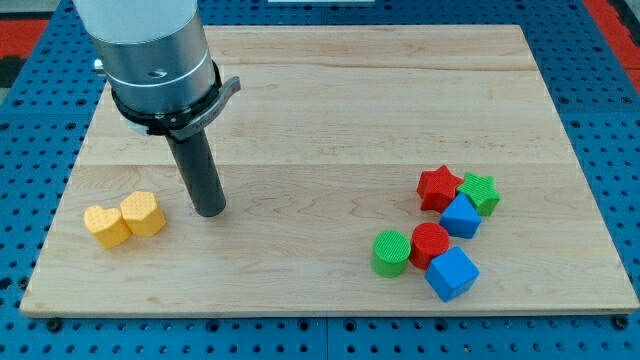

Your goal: Move your arm towards the center

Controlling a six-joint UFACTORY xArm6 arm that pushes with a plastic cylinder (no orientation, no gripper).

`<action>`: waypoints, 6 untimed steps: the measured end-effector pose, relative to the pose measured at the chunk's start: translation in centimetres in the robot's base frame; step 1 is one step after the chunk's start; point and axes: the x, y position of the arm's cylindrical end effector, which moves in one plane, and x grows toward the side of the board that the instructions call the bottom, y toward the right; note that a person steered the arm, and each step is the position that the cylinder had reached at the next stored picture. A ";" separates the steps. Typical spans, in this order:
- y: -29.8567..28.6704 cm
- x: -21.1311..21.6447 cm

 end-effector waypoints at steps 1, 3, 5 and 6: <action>0.3 0.0; 1.0 0.0; 7.1 -2.3; 9.1 -4.7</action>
